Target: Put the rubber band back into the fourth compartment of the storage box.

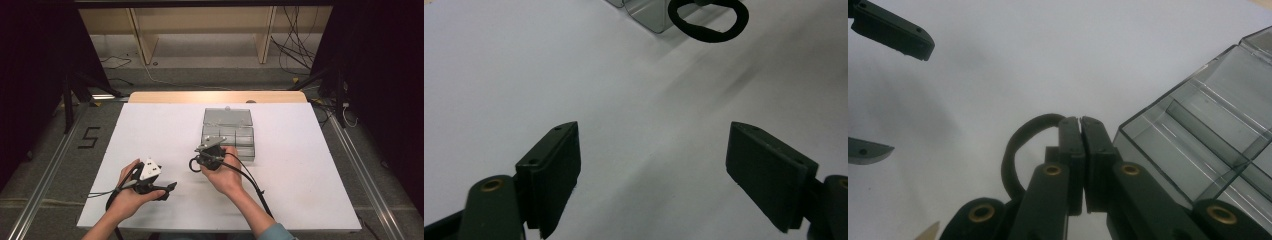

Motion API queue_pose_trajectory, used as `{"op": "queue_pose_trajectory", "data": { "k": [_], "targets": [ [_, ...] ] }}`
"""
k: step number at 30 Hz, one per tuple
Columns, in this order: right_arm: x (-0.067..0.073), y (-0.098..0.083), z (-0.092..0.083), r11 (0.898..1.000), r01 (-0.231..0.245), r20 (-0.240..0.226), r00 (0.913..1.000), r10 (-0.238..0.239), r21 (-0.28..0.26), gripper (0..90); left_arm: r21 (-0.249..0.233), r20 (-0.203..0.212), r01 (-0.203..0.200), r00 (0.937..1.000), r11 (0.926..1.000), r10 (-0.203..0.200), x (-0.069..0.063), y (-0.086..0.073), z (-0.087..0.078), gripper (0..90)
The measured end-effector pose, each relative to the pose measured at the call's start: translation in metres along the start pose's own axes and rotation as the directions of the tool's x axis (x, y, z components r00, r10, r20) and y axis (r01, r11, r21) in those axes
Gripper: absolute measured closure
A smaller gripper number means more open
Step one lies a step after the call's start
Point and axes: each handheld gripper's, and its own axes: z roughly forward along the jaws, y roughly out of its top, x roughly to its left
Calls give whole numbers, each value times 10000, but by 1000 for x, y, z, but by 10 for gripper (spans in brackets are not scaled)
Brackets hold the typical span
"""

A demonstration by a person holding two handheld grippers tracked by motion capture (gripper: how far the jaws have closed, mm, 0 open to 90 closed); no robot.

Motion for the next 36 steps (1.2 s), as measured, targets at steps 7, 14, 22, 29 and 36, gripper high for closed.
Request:
{"op": "queue_pose_trajectory", "data": {
  "k": [7,14,22,29,36],
  "targets": [
    [-2,4,-3,10000,-11,69,10000,11,5,892,8,19,13,10000,10000,-13,0,0,0,218],
    [-4,7,-4,10000,15,125,9999,-15,-3,892,25,27,8,10000,10000,-8,0,0,0,218],
    [-5,8,-5,10000,-7,146,9999,7,-2,892,-28,28,29,10000,10000,-29,0,0,0,220],
    [-8,10,-7,10000,-28,224,9997,29,-49,892,-24,25,26,10000,10000,-26,0,0,0,221],
    [-10,13,-8,9999,17,299,9996,-12,-149,892,-30,10,24,10000,10000,-24,1,0,-1,220]
  ]
}}
